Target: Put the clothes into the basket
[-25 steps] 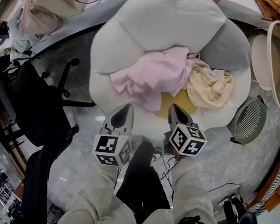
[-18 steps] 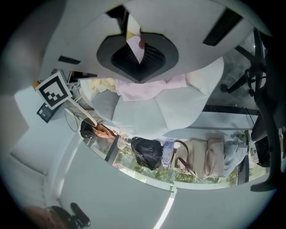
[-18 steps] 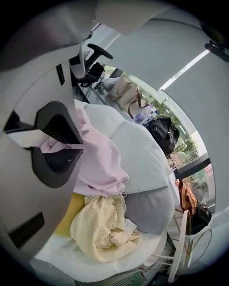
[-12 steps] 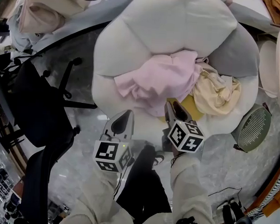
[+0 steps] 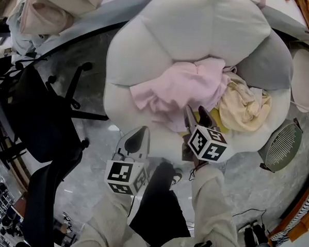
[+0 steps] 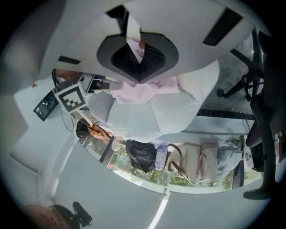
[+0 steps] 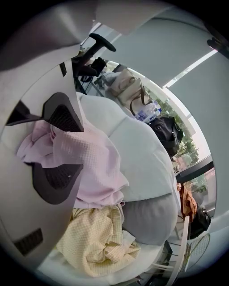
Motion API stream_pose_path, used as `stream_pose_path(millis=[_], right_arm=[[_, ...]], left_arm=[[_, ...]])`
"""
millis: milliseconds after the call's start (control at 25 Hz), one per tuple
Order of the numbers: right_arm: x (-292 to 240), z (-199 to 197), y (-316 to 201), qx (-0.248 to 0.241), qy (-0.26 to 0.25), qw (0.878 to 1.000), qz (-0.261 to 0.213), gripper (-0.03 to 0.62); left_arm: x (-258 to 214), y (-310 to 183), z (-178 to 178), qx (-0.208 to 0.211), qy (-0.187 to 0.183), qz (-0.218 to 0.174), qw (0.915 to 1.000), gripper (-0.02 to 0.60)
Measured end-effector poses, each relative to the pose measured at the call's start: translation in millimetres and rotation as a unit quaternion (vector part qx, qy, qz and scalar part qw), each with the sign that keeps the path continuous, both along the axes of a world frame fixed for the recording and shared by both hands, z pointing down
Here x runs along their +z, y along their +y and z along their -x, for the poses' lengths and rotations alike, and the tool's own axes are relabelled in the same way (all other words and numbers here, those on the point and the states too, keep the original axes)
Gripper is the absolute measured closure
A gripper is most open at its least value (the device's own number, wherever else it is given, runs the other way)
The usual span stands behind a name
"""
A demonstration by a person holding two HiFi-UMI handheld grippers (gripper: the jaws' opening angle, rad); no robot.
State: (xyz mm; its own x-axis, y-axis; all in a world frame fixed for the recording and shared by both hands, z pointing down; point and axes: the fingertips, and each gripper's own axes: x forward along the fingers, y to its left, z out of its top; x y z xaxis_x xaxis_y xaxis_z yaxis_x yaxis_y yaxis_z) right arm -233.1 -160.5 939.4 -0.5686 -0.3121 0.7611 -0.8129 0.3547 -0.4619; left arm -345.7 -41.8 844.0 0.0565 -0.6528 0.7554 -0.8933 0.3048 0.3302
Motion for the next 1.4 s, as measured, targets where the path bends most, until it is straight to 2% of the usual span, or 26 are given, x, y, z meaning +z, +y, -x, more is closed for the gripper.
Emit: stream_pose_path(millis=[320, 600, 800, 920, 1120, 1240, 1400], right_arm=[[37, 19, -6, -0.041, 0.043, 0.998, -0.022, 0.391], [57, 25, -9, -0.021, 0.047, 0.999, -0.017, 0.393], [58, 26, -8, -0.024, 0.056, 0.998, -0.024, 0.396], [59, 27, -6, -0.033, 0.064, 0.997, -0.027, 0.453], [59, 27, -6, -0.035, 0.070, 0.996, -0.033, 0.488], [54, 25, -5, -0.042, 0.075, 0.995, -0.052, 0.537], [44, 22, -4, -0.044, 0.068, 0.995, -0.065, 0.548]], left_arm=[[20, 16, 6, -0.018, 0.008, 0.015, 0.9997, 0.575], [32, 37, 15, -0.036, 0.008, 0.023, 0.9990, 0.575], [30, 45, 18, -0.032, -0.004, 0.028, 0.9991, 0.575], [28, 46, 18, -0.034, -0.002, 0.022, 0.9992, 0.575], [23, 42, 18, -0.036, -0.002, 0.013, 0.9993, 0.575], [16, 39, 15, -0.028, -0.008, 0.006, 0.9996, 0.575], [10, 40, 18, -0.025, -0.013, 0.003, 0.9996, 0.575]])
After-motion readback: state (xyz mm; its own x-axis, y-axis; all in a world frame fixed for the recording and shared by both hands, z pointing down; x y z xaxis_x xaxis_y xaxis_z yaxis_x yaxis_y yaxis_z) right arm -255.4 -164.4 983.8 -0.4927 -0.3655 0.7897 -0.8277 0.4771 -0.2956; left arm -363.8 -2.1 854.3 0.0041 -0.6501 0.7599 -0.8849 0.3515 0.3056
